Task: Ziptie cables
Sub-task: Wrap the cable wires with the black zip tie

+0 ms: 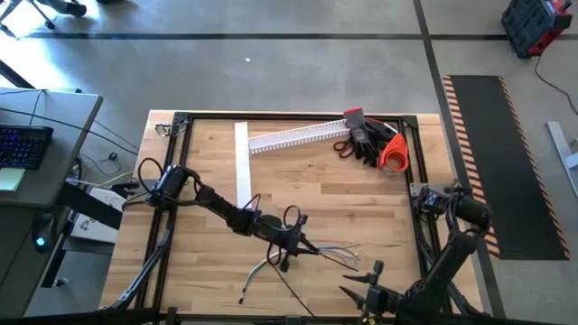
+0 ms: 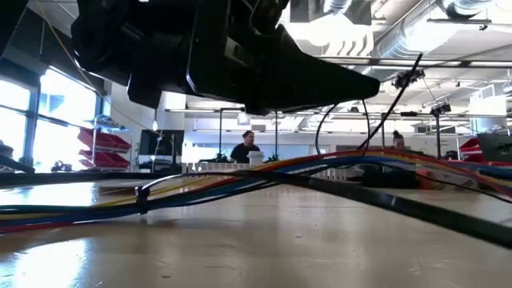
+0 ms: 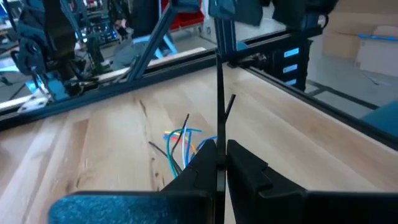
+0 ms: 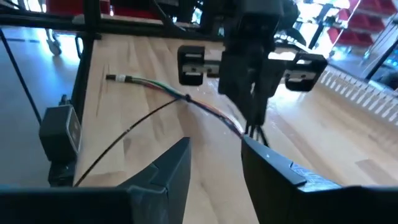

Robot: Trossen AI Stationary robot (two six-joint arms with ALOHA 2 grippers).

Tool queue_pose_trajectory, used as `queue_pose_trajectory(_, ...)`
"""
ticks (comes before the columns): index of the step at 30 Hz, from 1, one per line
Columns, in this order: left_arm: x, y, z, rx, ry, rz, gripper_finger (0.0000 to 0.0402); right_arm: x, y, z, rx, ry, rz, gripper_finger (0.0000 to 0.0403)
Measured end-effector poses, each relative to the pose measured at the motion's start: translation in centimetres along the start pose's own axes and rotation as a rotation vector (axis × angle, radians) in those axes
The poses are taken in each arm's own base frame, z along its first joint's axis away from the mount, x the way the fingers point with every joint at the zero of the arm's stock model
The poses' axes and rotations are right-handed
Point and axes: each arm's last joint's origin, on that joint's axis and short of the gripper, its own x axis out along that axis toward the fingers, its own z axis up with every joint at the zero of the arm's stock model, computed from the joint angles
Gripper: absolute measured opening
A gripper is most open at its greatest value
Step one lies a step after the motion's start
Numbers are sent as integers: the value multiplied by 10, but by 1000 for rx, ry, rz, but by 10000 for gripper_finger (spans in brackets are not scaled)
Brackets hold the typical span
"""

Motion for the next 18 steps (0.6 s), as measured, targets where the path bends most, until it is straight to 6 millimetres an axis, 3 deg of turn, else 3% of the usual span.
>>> queue_pose_trajectory(9,0,2,1,4,1,60,3,46,-3,11,14,178,19,148)
queue_pose_trajectory(13,0,2,1,6,-6,63,3,67,-6,5,14,153,-64,121)
queue_pose_trajectory(18,0,-2,2,9,-10,52,3,79,-7,-9,71,66,-168,54)
